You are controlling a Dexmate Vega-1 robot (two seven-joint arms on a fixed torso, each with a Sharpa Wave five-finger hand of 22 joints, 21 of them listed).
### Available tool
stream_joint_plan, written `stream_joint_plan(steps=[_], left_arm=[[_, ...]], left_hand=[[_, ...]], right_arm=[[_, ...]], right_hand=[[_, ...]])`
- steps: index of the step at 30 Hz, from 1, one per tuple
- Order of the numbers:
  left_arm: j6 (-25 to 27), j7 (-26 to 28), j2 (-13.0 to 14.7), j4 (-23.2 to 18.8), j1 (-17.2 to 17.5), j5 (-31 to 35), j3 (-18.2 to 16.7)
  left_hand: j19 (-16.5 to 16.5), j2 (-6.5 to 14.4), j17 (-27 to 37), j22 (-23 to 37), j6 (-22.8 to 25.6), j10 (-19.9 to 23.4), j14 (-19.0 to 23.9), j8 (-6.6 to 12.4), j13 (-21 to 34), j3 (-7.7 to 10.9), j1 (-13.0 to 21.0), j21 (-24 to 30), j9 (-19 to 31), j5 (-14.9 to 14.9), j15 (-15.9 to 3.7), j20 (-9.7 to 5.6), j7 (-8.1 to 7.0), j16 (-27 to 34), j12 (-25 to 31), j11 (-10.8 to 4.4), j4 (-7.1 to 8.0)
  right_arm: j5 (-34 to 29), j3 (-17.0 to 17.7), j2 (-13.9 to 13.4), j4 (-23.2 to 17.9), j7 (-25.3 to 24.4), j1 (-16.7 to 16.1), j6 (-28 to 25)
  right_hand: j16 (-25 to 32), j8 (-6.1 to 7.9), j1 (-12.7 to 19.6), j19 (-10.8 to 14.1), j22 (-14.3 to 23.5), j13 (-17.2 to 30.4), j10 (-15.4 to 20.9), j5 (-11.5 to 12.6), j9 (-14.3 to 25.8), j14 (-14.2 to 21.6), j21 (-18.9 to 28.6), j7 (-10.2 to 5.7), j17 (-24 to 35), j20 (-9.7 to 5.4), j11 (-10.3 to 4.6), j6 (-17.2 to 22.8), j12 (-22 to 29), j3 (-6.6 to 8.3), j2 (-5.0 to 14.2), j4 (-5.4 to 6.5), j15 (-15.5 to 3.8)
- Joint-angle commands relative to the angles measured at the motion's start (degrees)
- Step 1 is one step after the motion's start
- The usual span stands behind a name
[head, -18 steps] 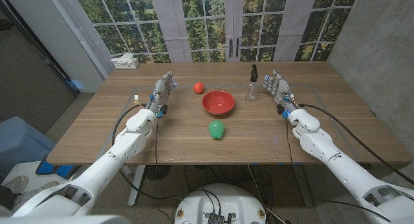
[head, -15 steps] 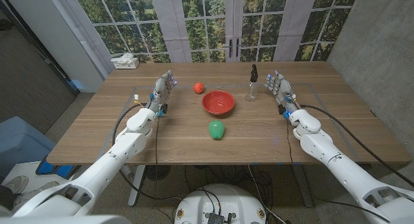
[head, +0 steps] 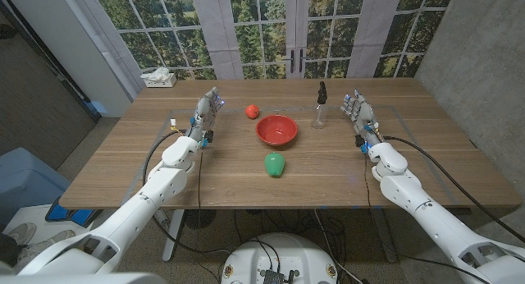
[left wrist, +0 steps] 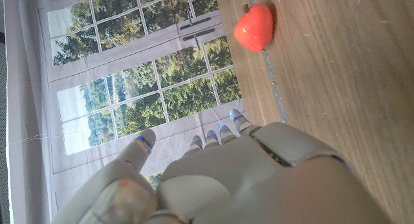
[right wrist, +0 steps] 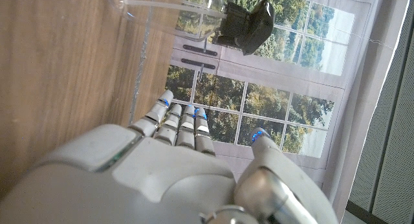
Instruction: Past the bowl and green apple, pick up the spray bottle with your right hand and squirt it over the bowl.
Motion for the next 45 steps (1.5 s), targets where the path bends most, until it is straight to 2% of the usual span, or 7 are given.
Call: stream_joint_plan(steps=[1, 14, 31, 37, 44, 45], left_arm=[[-0.19, 0.52, -0.29, -0.21, 0.07, 0.13, 0.02], [-0.06, 1.18, -0.29, -1.12, 0.73, 0.35, 0.14], [-0.6, 1.01, -0.07, -1.86, 1.94, -0.29, -0.31], [-0.78, 0.62, 0.02, -1.78, 2.02, -0.37, -0.31], [-0.63, 0.54, 0.22, -2.1, 2.2, -0.38, -0.3], [-0.66, 0.63, 0.22, -2.12, 2.22, -0.32, -0.3]], left_hand=[[-2.58, 4.49, 0.16, 0.2, -0.12, -3.47, -6.26, 0.33, 0.15, 0.01, 0.56, -0.15, 0.25, 0.31, -2.6, -5.19, -0.08, 0.31, 0.36, -0.16, -0.39], [-2.46, 4.51, 0.17, 0.2, -0.11, -3.51, -6.33, 0.3, 0.15, -0.01, 0.63, -0.44, 0.25, 0.34, -2.64, -5.15, -0.1, 0.21, 0.31, -0.13, -0.58], [-2.28, 5.3, 0.4, 0.22, -0.36, -3.6, -6.42, 0.21, 0.15, -0.04, 0.33, -0.81, 0.26, 0.46, -2.38, -4.92, 0.27, 0.28, 0.25, 0.12, 0.03], [-2.27, 5.38, 0.43, 0.23, -0.39, -3.67, -6.48, 0.2, 0.16, -0.06, 0.27, -0.93, 0.26, 0.49, -2.34, -4.97, 0.25, 0.27, 0.22, 0.07, 0.16], [-2.29, 5.4, 0.45, 0.23, -0.46, -3.73, -6.57, 0.18, 0.16, -0.07, 0.23, -1.05, 0.26, 0.52, -2.39, -4.96, 0.26, 0.24, 0.2, 0.08, 0.23], [-2.29, 5.4, 0.45, 0.23, -0.47, -3.74, -6.57, 0.18, 0.16, -0.08, 0.22, -1.08, 0.26, 0.53, -2.36, -4.96, 0.26, 0.24, 0.2, 0.1, 0.25]], right_arm=[[-2.17, 0.6, -0.19, -2.16, -3.6, -2.48, 2.14], [-5.42, 0.52, -0.64, -4.53, -7.46, -5.1, 3.1], [-12.71, 0.05, -1.88, -10.43, -15.18, -9.45, 1.96], [-13.63, -0.21, -2.33, -11.96, -15.64, -10.55, 1.36], [-16.45, -0.16, -1.97, -13.27, -18.65, -11.99, 1.66], [-17.59, -0.08, -1.45, -13.42, -20.28, -12.29, 1.83]], right_hand=[[0.21, 0.25, 0.04, 0.46, 0.09, 0.11, 0.28, 0.11, 0.32, 0.1, -0.28, -0.14, -0.07, -1.01, -0.06, 0.36, 0.31, 0.26, 0.3, -0.41, -0.09], [0.3, 0.19, 0.33, 0.86, 0.1, -0.3, 0.26, 0.04, 0.32, 0.18, -0.91, -0.28, -0.64, -0.88, -0.24, 0.39, 0.27, 0.33, 0.38, -1.21, 0.01], [0.46, 0.11, 0.46, 1.31, 0.12, -0.74, 0.37, 0.0, 0.31, 0.15, -1.69, -0.5, -1.12, -1.1, -0.49, 0.33, 0.29, 0.45, 0.96, -1.82, -0.42], [0.5, 0.12, 0.55, 1.38, 0.12, -0.84, 0.37, 0.01, 0.3, 0.14, -1.88, -0.62, -1.23, -1.16, -0.57, 0.38, 0.29, 0.54, 1.17, -1.97, -0.5], [0.58, 0.12, 0.52, 1.49, 0.13, -0.98, 0.36, -0.02, 0.3, 0.17, -2.18, -0.75, -1.37, -1.18, -0.55, 0.44, 0.28, 0.52, 1.28, -2.14, -0.57], [0.58, 0.14, 0.48, 1.53, 0.13, -1.01, 0.37, -0.01, 0.3, 0.13, -2.23, -0.77, -1.37, -1.25, -0.6, 0.48, 0.28, 0.55, 1.41, -2.11, -0.69]])
